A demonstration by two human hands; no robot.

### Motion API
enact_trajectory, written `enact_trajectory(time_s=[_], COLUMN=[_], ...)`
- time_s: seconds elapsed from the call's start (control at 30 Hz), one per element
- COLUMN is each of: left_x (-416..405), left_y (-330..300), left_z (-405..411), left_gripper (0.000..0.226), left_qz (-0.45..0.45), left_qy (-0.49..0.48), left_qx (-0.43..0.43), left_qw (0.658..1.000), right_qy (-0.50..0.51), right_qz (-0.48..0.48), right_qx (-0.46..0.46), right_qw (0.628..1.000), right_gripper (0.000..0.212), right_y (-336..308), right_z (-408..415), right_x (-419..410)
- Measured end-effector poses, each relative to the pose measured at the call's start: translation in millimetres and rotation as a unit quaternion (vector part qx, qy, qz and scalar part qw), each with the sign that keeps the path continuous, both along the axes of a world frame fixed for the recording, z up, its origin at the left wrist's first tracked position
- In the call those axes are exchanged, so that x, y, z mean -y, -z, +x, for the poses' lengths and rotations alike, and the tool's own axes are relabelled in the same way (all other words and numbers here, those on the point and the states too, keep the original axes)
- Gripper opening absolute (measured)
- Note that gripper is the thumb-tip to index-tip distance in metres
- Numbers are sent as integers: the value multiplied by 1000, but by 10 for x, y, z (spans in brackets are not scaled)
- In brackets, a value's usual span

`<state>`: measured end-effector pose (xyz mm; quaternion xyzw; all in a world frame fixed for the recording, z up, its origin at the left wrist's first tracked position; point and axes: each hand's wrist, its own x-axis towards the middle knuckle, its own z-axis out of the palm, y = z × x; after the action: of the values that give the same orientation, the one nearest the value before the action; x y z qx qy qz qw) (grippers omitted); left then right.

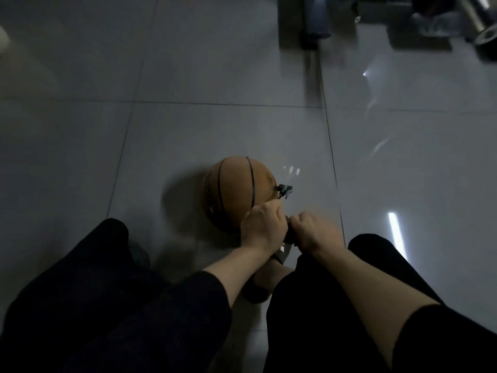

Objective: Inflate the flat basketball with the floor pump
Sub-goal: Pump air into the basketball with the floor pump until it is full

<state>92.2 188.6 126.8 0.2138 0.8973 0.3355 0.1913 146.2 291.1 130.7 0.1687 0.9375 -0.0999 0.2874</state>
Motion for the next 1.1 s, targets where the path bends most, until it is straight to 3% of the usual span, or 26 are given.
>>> enact_trajectory(time_s=[0.2,0.33,0.5,0.73,0.93,1.1], left_x=[38,-81,90,338,352,561], left_y=[-846,-1321,-703,197,459,493], left_z=[-182,-331,-196,-229,-215,-325], left_gripper=[32,30,27,34,33,36], left_qz=[116,162,150,100,79,43], left_qy=[-23,-42,-80,-128,-114,-129], left_qx=[-80,-128,-126,-58,-29,-3], left_qw=[990,978,977,985,990,991], right_qy=[102,177,33,28,87,27], right_qz=[-74,-144,12,-5,-17,-22], right_qx=[-48,-61,-112,-105,-72,-74], right_qw=[991,972,993,994,993,997], right_gripper=[35,35,26,39,39,37], right_y=[-1073,-1643,-866,-174,27,57], right_z=[-216,-447,-250,-348,-391,-520], right_x=[-35,-200,71,337,349,512])
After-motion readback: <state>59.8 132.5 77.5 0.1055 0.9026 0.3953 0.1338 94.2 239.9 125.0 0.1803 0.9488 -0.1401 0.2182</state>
